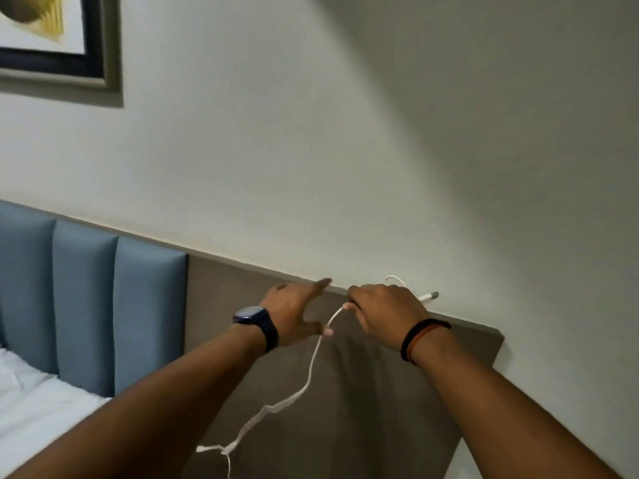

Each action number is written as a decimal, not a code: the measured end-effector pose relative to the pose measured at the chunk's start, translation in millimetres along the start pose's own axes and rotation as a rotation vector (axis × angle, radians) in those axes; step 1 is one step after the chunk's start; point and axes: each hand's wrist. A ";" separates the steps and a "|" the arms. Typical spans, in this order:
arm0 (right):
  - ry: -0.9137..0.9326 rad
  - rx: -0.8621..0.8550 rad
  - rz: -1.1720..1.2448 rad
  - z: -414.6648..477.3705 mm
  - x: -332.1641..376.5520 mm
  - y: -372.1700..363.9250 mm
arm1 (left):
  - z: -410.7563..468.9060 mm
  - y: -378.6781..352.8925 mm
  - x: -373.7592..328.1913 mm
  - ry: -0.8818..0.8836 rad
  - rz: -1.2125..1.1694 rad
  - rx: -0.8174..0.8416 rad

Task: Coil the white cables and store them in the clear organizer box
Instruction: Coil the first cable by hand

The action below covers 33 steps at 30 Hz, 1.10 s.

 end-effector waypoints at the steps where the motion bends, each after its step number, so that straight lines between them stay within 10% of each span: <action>1: -0.003 0.005 0.005 2.0 -1.1 5.0 | 3.5 5.8 -13.3 -0.067 -0.089 0.006; 21: -0.214 -0.107 -0.274 -7.9 -38.1 34.0 | 24.1 39.7 3.0 0.368 -0.261 -0.218; 25: -0.112 0.091 -0.105 -13.7 -27.2 44.5 | 25.5 45.5 4.9 0.455 -0.319 -0.206; 33: 0.209 -0.099 -0.158 -27.5 -18.4 53.3 | 18.7 54.1 35.5 0.645 -0.200 -0.177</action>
Point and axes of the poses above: each hand's wrist, its own z-axis towards the middle knuckle, its own y-axis out of the back of the hand, x = y × z, and after that the axes turned 11 degrees about z, right-handed
